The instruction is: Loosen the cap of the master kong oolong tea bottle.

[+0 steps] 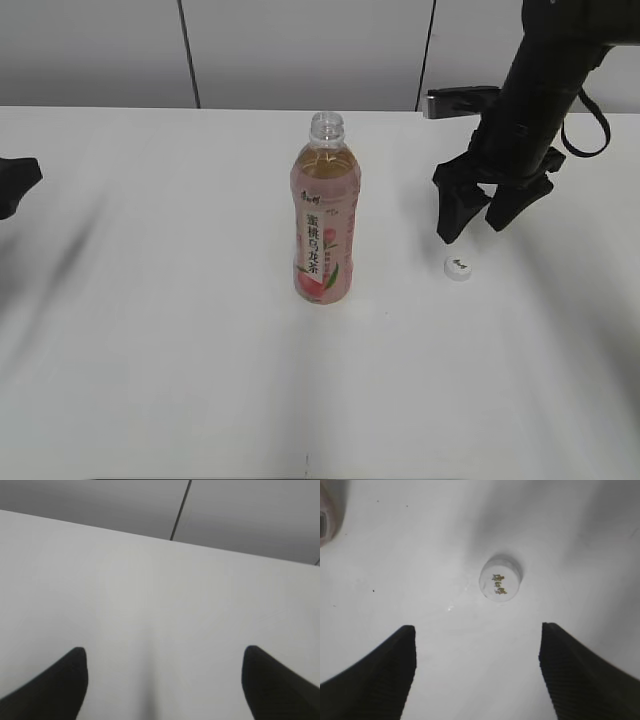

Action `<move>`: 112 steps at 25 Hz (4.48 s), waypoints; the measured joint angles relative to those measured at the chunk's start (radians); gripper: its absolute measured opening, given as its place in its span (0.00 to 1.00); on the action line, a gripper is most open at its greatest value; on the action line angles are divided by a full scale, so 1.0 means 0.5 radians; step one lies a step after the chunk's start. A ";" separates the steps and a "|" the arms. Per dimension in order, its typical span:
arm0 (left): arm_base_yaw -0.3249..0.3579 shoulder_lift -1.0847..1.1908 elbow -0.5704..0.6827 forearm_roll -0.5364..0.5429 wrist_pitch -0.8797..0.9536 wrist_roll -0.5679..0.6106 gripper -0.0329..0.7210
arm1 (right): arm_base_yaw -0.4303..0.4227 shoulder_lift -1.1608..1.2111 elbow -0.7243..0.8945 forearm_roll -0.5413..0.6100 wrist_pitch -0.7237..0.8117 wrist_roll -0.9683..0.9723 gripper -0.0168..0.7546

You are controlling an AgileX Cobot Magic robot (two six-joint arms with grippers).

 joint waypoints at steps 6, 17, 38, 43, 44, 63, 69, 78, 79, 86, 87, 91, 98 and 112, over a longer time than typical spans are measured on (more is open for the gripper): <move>-0.117 -0.306 0.000 0.253 0.361 -0.019 0.73 | 0.000 0.000 0.000 0.108 0.073 0.004 0.77; -0.177 -1.009 0.001 0.345 1.267 -0.293 0.73 | 0.000 -0.114 0.000 0.121 0.164 0.004 0.77; -0.469 -1.783 -0.291 -0.746 2.832 0.569 0.69 | 0.000 -0.721 0.640 0.126 -0.039 0.080 0.69; -0.471 -2.038 -0.291 -0.782 3.253 0.655 0.69 | 0.000 -0.971 0.783 0.126 -0.075 0.087 0.69; -0.471 -2.087 -0.291 -0.795 3.320 0.690 0.69 | 0.000 -1.027 0.790 0.126 -0.070 0.090 0.69; -0.517 -2.935 -0.228 -0.891 3.559 0.948 0.63 | 0.000 -2.363 1.446 -0.197 0.162 0.366 0.64; -0.564 -3.088 -0.228 -0.893 3.559 0.954 0.60 | 0.000 -3.016 1.805 -0.321 0.169 0.367 0.62; -0.572 -3.221 -0.228 -0.893 3.564 0.954 0.59 | 0.000 -3.819 2.107 -0.400 0.014 0.403 0.62; -0.572 -3.221 -0.228 -0.893 3.564 0.954 0.59 | 0.000 -3.896 2.119 -0.403 -0.005 0.413 0.62; -0.572 -3.221 -0.228 -0.893 3.561 0.954 0.59 | 0.000 -4.211 2.131 -0.436 -0.037 0.444 0.62; -0.572 -3.223 -0.228 -0.893 3.564 0.954 0.58 | 0.000 -4.211 2.133 -0.436 -0.037 0.453 0.62; -0.572 -3.223 -0.228 -0.893 3.564 0.954 0.58 | 0.000 -4.211 2.133 -0.452 -0.048 0.495 0.62; -0.572 -3.223 -0.228 -0.893 3.562 0.954 0.58 | 0.000 -4.211 2.133 -0.456 -0.049 0.504 0.62; -0.465 -3.223 -0.228 -0.893 3.562 0.954 0.56 | -0.538 -4.211 2.133 -0.457 -0.059 0.506 0.62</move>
